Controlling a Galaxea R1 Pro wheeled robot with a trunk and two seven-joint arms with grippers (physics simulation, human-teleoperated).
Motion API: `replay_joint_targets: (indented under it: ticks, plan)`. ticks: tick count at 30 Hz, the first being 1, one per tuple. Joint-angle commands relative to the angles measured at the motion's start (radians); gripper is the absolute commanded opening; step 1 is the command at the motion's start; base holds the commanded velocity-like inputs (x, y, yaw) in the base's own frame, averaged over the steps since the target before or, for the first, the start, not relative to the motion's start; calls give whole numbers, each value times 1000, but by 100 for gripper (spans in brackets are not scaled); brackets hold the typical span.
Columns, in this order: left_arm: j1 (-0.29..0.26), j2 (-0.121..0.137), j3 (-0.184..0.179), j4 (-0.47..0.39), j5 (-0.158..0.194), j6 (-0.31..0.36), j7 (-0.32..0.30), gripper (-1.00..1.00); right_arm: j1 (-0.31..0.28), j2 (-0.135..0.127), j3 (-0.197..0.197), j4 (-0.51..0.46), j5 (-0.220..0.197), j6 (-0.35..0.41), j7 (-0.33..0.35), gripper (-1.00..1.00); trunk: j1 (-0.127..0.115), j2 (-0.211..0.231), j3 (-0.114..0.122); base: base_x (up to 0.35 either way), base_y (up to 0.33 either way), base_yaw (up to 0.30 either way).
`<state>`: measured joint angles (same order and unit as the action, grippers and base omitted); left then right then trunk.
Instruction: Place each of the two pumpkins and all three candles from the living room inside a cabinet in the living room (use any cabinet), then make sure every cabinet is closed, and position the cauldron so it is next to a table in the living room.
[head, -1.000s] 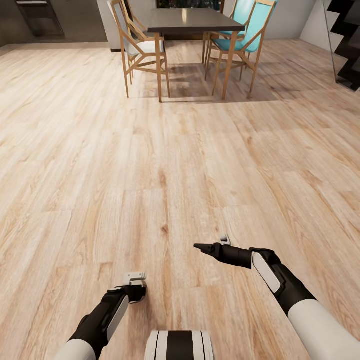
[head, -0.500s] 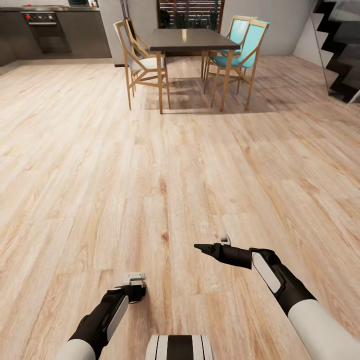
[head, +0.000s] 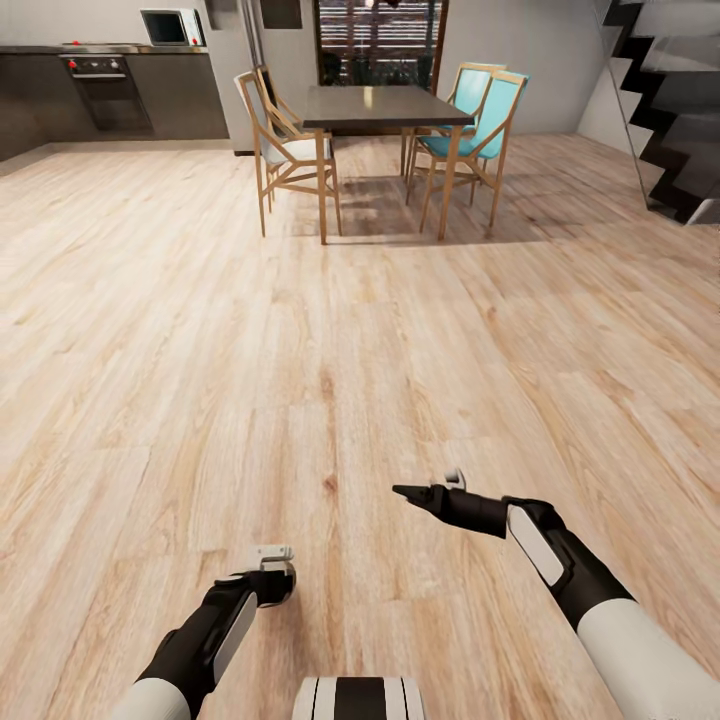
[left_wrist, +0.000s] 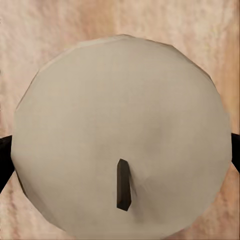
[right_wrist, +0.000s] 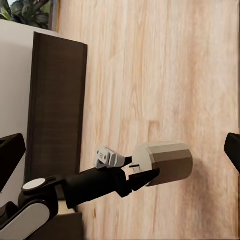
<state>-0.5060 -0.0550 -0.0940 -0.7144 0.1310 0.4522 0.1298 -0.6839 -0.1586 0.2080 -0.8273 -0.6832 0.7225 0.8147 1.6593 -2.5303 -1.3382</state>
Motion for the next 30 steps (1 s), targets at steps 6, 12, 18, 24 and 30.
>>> replay_joint_targets:
  ticks: [6, 12, 18, 24, 30]
  plan:
    - [0, -7, 2, -3, 18, 20, 6, -100, 0, -1, -16, 34, -4, -27, -21, 100, 0, 0, -1, 0, 0, 0]
    - [0, -8, 3, -5, 21, 41, 5, -100, 0, -1, -50, 67, -3, -61, -55, 100, -3, 1, 22, 0, 0, 0]
    - [0, -9, 3, -5, 21, 43, 5, -100, 0, -1, -65, 101, -2, -72, -78, 100, -6, 3, 46, 0, 0, 0]
    - [0, -10, 2, -6, 21, 44, 5, -100, 0, -1, -65, 131, -4, -72, -81, 100, -8, 4, 69, 0, 0, 0]
    - [0, -11, 2, -7, 21, 45, 5, -100, 0, -1, -65, 131, -3, -72, -83, 100, -11, 5, 92, 0, 0, 0]
